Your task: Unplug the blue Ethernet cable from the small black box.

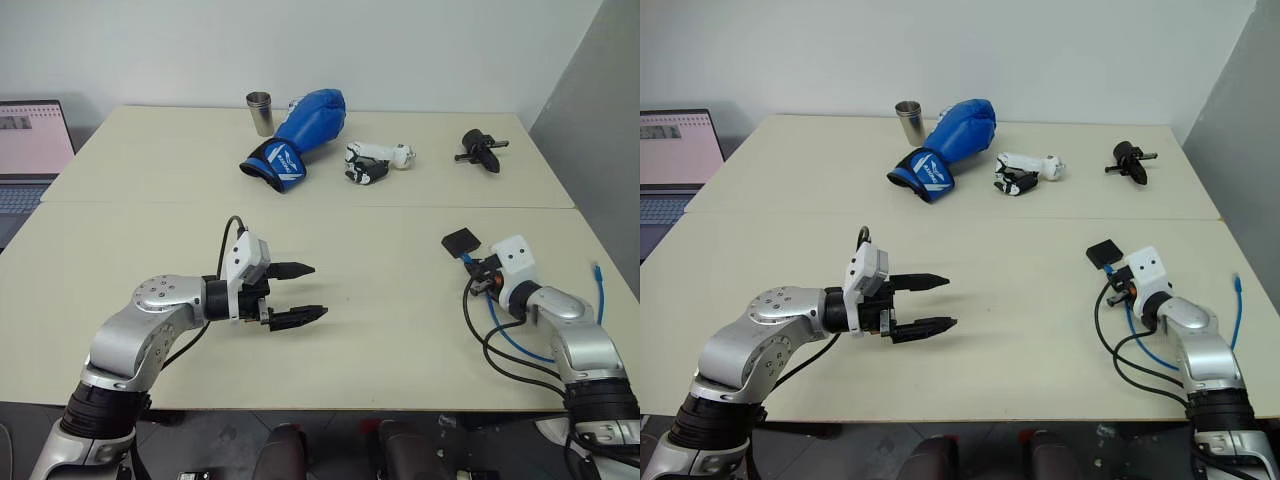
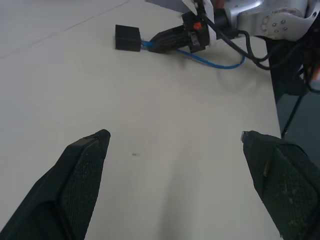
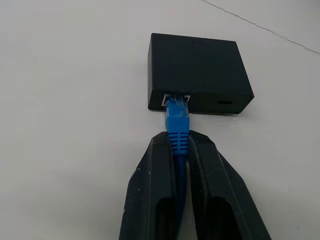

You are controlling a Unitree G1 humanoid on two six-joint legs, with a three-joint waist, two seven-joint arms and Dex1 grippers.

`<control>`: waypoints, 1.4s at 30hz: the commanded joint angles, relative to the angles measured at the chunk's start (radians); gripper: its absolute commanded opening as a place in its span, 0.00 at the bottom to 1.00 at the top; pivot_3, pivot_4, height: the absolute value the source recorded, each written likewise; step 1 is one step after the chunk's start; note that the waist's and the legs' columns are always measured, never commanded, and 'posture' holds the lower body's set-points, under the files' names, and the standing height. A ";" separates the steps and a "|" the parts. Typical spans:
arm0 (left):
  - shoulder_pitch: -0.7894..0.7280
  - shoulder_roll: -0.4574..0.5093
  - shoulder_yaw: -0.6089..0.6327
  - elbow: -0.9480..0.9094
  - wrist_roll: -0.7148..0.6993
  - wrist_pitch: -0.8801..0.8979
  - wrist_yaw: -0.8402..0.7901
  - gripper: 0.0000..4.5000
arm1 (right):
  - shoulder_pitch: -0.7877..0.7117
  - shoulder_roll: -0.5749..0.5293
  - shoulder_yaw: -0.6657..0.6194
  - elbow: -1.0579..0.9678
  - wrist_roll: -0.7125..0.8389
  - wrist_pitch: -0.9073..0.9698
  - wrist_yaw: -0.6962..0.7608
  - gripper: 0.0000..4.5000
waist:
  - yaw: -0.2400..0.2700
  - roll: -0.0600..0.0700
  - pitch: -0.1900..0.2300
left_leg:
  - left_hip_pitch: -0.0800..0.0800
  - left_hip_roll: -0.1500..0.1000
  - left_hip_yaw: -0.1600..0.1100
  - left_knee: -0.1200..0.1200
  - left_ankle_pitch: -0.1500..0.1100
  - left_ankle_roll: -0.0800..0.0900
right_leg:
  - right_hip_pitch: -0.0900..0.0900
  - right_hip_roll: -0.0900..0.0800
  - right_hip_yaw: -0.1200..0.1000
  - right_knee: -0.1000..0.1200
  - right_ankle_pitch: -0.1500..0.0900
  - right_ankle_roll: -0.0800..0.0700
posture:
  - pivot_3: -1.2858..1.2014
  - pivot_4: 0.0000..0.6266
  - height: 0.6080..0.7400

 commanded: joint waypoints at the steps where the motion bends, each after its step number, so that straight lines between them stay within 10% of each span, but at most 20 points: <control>1: -0.060 -0.002 0.035 0.049 -0.077 0.129 0.020 1.00 | -0.011 -0.064 0.079 -0.111 -0.087 -0.215 0.085 0.02 | -0.004 0.000 0.000 | 0.000 0.000 0.000 0.000 0.000 0.000 | 0.000 0.000 0.000 0.000 0.000 0.000 | 0.52 0.24 1.00; 11: -0.174 -0.046 0.077 0.124 -0.226 0.299 -0.003 1.00 | -0.236 -0.042 0.293 -0.134 -0.240 -0.656 0.210 0.02 | -0.011 0.000 0.000 | 0.000 0.000 0.000 0.001 0.000 0.000 | -0.001 0.001 0.000 0.001 0.000 0.000 | 0.52 0.24 1.00; 31: -0.210 -0.150 0.230 0.193 -0.431 0.476 0.149 1.00 | -0.407 0.033 0.327 -0.046 -0.237 -0.808 0.279 0.02 | 0.000 0.000 0.000 | -0.001 0.000 -0.002 0.004 0.000 0.000 | 0.001 -0.001 -0.001 0.002 0.000 -0.001 | 0.52 0.24 1.00; 42: -0.213 -0.145 0.211 0.204 -0.438 0.494 0.134 0.52 | -0.420 0.038 0.317 -0.044 -0.245 -0.828 0.261 0.02 | 0.001 0.000 0.000 | -0.001 0.000 -0.002 0.004 0.000 -0.001 | 0.001 -0.001 -0.001 0.002 0.000 -0.001 | 0.52 0.24 1.00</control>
